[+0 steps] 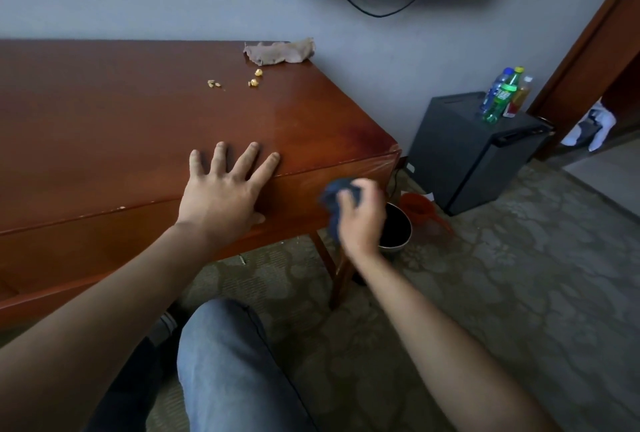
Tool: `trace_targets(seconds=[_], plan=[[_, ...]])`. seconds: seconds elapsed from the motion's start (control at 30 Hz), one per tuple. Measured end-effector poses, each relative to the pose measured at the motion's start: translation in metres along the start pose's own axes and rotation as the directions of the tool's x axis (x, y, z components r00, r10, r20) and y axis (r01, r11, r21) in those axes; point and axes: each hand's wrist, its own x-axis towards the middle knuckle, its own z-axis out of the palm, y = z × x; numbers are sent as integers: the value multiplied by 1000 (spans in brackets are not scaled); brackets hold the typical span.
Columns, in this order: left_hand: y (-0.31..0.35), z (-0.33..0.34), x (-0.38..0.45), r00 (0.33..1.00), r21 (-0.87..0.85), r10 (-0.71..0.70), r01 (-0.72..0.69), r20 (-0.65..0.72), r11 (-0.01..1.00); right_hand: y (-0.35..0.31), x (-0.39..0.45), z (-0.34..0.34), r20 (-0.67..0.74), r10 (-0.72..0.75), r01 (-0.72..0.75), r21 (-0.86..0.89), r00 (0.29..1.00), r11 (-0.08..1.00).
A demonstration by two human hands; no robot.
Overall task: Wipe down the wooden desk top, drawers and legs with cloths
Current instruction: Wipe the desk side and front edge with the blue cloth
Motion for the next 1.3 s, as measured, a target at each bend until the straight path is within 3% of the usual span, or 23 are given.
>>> trace_targets(seconds=[0.07,0.17,0.27,0.33,0.4,0.47,0.57,0.63,0.73,0.8,0.87,0.93,0.97,1.03,1.1,1.13,1.2,1.3], plan=[[1,0,1,1000,13,-4,4,-1,1000,21,50,-23,-115,263,-257,63,958,964],[1,0,1,1000,10,-3,3,-4,1000,12,76,-26,-121,308,-295,110,944,949],[2,0,2,1000,15,-4,4,-13,1000,-30,25,3,-85,158,-151,81,984,985],[1,-2,1,1000,20,2,-2,8,1000,-57,-23,23,70,-19,13,89,997,996],[-2,-3,0,999,7,22,-22,28,1000,-68,-45,29,232,-183,167,85,955,982],[-4,-2,-1,999,-1,31,-31,33,1000,-59,-31,19,268,-230,216,84,935,973],[-4,-1,0,999,5,26,-27,25,1000,-34,23,-6,20,8,-10,76,1000,997],[-2,0,0,999,17,23,-23,29,1000,-21,56,-18,-119,225,-205,159,967,966],[-3,0,1,999,10,29,-29,16,1000,-29,63,-5,-258,394,-341,228,882,912],[-3,0,0,999,3,29,-29,15,1000,-51,35,10,-227,290,-258,161,930,953],[-2,-1,0,999,-2,26,-26,22,1000,-67,1,14,-18,-43,43,53,999,998],[-2,-3,-1,999,-13,29,-29,20,999,-64,-7,2,208,-311,331,-65,927,942],[-3,-3,-1,999,-17,31,-31,18,999,-59,4,-8,233,-371,405,-123,899,906],[-3,-3,0,999,-24,36,-36,20,999,-48,38,-26,118,-347,366,-237,930,900],[-3,-3,0,999,-30,39,-39,16,999,-33,80,-40,-37,-218,194,-333,975,923],[-2,-3,0,999,-28,42,-41,17,999,-27,100,-44,-38,-170,142,-393,985,909],[-2,-2,-1,998,-18,52,-51,21,999,-27,121,-39,78,-139,159,-493,987,855],[-4,-6,0,997,-29,66,-65,29,997,-69,103,-6,259,-186,304,-558,948,772]])
